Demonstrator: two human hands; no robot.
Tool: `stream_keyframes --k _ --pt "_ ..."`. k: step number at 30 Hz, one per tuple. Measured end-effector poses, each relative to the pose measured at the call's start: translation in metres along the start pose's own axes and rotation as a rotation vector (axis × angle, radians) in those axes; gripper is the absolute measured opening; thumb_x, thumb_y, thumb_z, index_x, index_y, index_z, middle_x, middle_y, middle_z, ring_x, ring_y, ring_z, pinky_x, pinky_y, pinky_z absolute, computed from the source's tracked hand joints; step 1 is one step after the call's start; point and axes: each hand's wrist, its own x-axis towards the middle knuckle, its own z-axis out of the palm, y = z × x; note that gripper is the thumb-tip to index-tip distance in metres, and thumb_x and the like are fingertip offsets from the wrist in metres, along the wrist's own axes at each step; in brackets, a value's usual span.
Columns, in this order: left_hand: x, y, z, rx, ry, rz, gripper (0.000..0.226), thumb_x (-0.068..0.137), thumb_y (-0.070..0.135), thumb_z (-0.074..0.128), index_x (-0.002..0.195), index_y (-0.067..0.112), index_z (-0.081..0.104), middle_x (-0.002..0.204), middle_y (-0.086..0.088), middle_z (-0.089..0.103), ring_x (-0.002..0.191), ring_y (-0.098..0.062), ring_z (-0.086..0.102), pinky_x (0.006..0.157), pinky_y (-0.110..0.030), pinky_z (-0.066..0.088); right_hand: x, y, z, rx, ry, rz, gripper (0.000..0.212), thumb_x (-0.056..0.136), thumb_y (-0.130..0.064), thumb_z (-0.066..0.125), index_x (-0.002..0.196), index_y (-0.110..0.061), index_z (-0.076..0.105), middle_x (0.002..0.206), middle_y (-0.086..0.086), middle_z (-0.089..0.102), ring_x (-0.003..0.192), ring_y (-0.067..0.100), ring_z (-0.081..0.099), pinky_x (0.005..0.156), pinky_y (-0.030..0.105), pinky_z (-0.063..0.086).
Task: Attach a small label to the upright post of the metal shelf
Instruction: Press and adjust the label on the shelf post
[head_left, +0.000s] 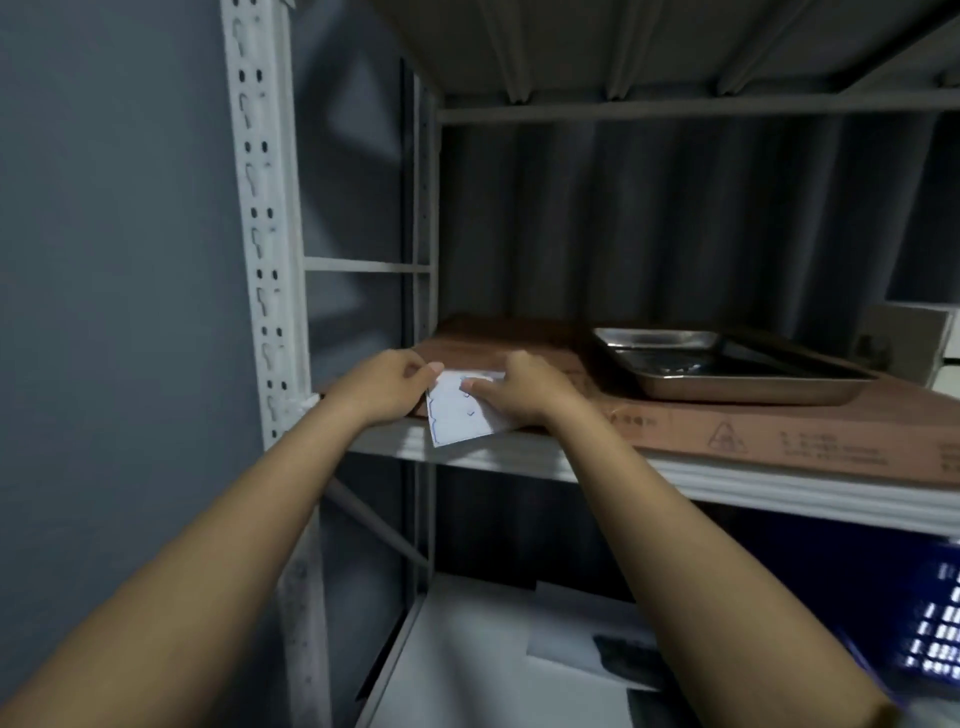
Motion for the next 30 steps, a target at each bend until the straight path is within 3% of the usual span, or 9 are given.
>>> stream_keyframes --k 2,5,9,11,14,17,22,26,30 --pt "-0.012 -0.013 0.0 -0.011 0.093 0.05 0.028 0.092 0.044 0.048 0.091 0.023 0.068 0.097 0.004 0.069 0.096 -0.021 0.061 0.089 -0.04 0.047 -0.005 -0.005 0.011 0.03 0.09 -0.084 0.053 0.082 -0.052 0.065 0.125 -0.021 0.061 0.132 0.002 0.06 0.121 0.024 0.054 0.094 0.035 0.045" --pt "-0.031 -0.029 0.004 -0.099 0.328 0.034 0.03 0.09 0.041 0.052 0.107 0.018 0.063 0.107 -0.003 0.064 0.101 -0.023 0.058 0.092 -0.04 0.047 -0.018 -0.012 0.032 0.083 0.278 -0.228 0.039 0.082 -0.041 0.069 0.117 -0.025 0.066 0.122 -0.001 0.066 0.115 0.024 0.057 0.089 0.034 0.044" --pt "-0.053 -0.042 0.01 -0.544 0.36 -0.208 0.051 0.087 0.053 0.055 0.121 0.017 0.041 0.12 -0.002 0.052 0.11 -0.019 0.053 0.096 -0.035 0.043 -0.037 -0.024 0.076 0.172 0.619 -0.556 0.023 0.084 -0.029 0.069 0.101 -0.014 0.073 0.103 0.003 0.072 0.095 0.027 0.065 0.078 0.033 0.049" --pt "-0.063 -0.05 0.012 -0.706 0.419 -0.239 0.052 0.086 0.043 0.063 0.124 0.019 0.038 0.124 0.0 0.049 0.117 -0.018 0.05 0.103 -0.035 0.04 -0.044 -0.031 0.104 0.198 0.701 -0.685 0.022 0.086 -0.028 0.066 0.098 -0.01 0.074 0.102 0.005 0.071 0.092 0.027 0.065 0.078 0.033 0.051" --pt "-0.085 -0.066 0.011 -0.799 0.522 -0.224 0.051 0.085 0.019 0.067 0.128 0.022 0.04 0.12 0.008 0.049 0.117 -0.015 0.05 0.103 -0.033 0.041 -0.058 -0.042 0.137 0.351 0.651 -0.739 0.027 0.087 -0.031 0.064 0.095 -0.008 0.075 0.108 0.009 0.068 0.1 0.023 0.063 0.087 0.03 0.049" --pt "-0.107 -0.082 0.007 -0.739 0.558 -0.161 0.055 0.083 0.014 0.068 0.129 0.028 0.042 0.128 0.008 0.05 0.117 -0.012 0.052 0.103 -0.036 0.042 -0.071 -0.051 0.154 0.635 0.608 -0.579 0.022 0.085 -0.026 0.069 0.099 -0.01 0.072 0.109 0.004 0.064 0.103 0.017 0.06 0.091 0.03 0.048" --pt "-0.128 -0.096 0.004 -0.717 0.524 -0.1 0.058 0.083 0.013 0.068 0.129 0.038 0.042 0.132 0.02 0.046 0.121 -0.003 0.048 0.104 -0.037 0.042 -0.075 -0.073 0.142 1.113 0.325 -0.205 0.033 0.087 -0.017 0.068 0.117 -0.023 0.054 0.106 0.0 0.06 0.089 0.01 0.061 0.075 0.016 0.049" --pt "-0.135 -0.103 0.006 -0.744 0.509 -0.098 0.059 0.083 0.012 0.069 0.13 0.038 0.043 0.133 0.02 0.048 0.12 -0.001 0.049 0.105 -0.037 0.041 -0.072 -0.082 0.137 1.421 0.145 -0.075 0.016 0.092 -0.005 0.06 0.106 -0.012 0.062 0.083 0.005 0.068 0.071 0.008 0.066 0.065 0.019 0.052" --pt "-0.136 -0.104 0.009 -0.772 0.501 -0.082 0.059 0.083 0.009 0.068 0.126 0.041 0.043 0.132 0.019 0.049 0.12 0.0 0.049 0.106 -0.038 0.041 -0.071 -0.083 0.135 1.517 0.099 -0.022 0.013 0.091 0.0 0.058 0.097 -0.009 0.066 0.08 0.0 0.072 0.069 0.006 0.068 0.061 0.017 0.052"
